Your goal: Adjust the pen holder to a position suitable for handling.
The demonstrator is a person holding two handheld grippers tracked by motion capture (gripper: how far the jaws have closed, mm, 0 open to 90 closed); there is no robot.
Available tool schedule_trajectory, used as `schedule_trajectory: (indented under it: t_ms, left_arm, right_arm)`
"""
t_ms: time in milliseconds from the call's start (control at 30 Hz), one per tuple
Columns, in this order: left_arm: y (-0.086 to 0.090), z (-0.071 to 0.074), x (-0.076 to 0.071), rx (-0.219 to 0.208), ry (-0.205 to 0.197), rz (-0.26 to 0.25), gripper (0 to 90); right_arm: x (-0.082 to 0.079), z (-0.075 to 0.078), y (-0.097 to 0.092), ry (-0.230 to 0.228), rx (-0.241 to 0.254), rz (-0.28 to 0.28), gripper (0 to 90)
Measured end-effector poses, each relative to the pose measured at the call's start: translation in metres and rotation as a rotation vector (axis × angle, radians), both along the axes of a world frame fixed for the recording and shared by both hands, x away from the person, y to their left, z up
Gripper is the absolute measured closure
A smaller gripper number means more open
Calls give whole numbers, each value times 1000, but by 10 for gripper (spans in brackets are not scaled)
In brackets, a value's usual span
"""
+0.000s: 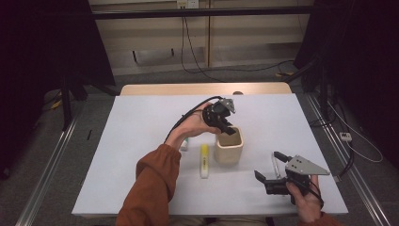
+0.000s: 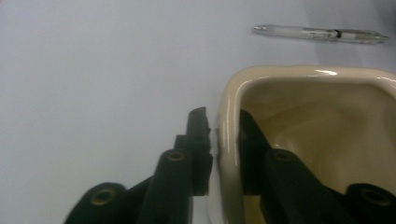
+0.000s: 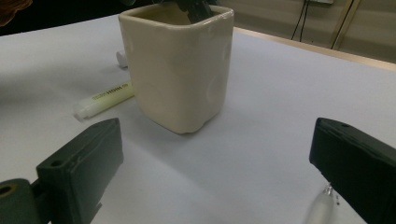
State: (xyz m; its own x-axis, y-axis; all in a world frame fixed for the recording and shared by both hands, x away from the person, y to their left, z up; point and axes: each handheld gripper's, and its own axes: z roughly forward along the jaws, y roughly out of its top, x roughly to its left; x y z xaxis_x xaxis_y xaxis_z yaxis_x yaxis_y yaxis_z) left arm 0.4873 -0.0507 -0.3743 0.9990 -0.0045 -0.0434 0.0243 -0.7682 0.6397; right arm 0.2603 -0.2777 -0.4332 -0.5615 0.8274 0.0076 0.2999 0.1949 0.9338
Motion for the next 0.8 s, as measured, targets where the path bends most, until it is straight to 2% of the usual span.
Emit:
schedule_trajectory:
  t_ms: [100,267,300,367,433,467,533,567,633,733,800]
  left_arm:
    - [4,1,-1,-5,-8,48,624]
    - [22,-1,-2,-64,27,119,489]
    - [25,-1,-1,-77,38,127,486]
    - [28,-1,-1,-70,30,154,442]
    - [30,2,-1,-77,43,202,312]
    - [31,3,-1,-83,43,208,276]
    - [34,8,-3,-106,25,239,273]
    - [36,11,-4,-103,16,250,244]
    - [38,15,-7,-124,8,294,160]
    - [46,22,-11,-143,-16,344,118]
    - [52,23,-14,-145,-22,361,95]
  right_arm:
    - [0,0,0,-1,-3,1,26]
    - [0,0,0,-3,-6,-2,26]
    - [0,0,0,-2,-5,-4,26]
    - [1,0,0,-2,-5,-6,26]
    - [1,0,1,-2,-7,-3,26]
    - [1,0,1,-1,-7,-4,26]
    - [1,0,1,-1,-6,-6,26]
    - [1,0,1,-1,-6,-6,26]
    - [0,0,1,-3,-7,-6,26]
    - [0,0,1,-3,-11,-7,26]
    - [0,0,1,-4,-11,-6,26]
